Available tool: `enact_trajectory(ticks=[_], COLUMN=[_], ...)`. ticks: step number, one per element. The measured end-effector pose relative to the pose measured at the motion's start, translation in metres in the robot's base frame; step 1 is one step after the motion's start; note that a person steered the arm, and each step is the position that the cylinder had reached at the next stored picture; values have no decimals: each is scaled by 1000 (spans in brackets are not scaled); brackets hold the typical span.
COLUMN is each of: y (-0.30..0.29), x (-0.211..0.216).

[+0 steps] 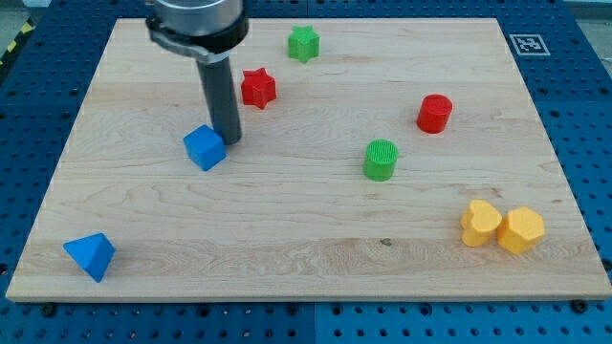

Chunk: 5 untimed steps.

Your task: Drag the blue cube into the blue triangle

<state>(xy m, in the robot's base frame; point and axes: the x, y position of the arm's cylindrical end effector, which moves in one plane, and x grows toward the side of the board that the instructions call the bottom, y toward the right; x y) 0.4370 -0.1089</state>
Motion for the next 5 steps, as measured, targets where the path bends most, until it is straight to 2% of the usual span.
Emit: enact_trajectory(ticks=[3,5], y=[-78,-89], x=[24,73])
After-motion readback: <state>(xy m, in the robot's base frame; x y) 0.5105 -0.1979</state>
